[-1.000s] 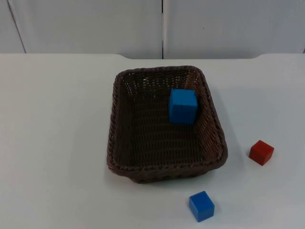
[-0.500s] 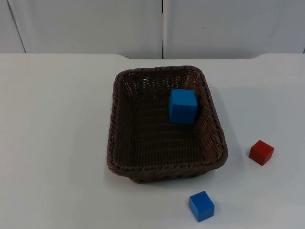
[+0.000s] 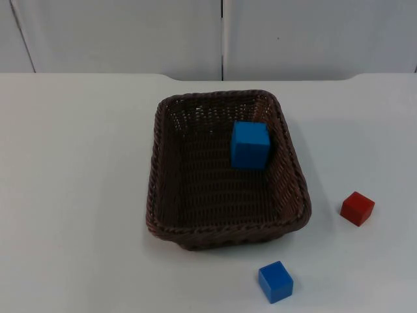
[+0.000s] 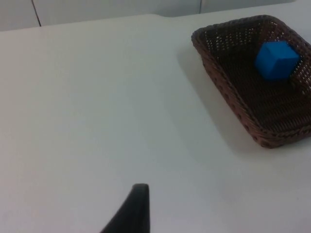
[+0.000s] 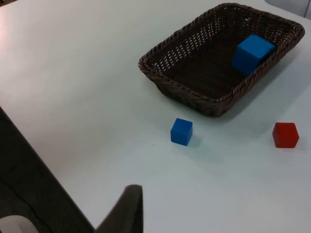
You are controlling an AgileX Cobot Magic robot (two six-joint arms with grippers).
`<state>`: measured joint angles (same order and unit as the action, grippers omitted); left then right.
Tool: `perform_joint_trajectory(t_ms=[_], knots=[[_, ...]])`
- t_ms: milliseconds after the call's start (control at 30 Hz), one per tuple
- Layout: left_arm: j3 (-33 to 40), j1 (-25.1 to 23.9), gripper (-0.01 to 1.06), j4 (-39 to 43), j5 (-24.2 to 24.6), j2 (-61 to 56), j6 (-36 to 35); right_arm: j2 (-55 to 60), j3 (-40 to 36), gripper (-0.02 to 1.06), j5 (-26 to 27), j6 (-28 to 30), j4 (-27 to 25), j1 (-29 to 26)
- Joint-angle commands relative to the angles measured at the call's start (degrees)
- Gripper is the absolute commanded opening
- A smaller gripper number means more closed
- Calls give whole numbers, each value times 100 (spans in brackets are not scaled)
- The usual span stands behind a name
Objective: Pick up the basket with the left hand and place the largest block into the basket with the right hand.
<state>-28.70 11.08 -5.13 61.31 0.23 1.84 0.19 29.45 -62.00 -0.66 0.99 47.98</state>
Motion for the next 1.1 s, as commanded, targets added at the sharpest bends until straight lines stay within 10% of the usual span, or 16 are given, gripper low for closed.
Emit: perform_joint_trajectory(t_ms=[0,1067], knots=[[35,26,105,13,9,-23,-39,-19,-5,105,15,9,19,0],[35,26,105,13,9,-23,-39,-19,3,105,15,9,-19,0]])
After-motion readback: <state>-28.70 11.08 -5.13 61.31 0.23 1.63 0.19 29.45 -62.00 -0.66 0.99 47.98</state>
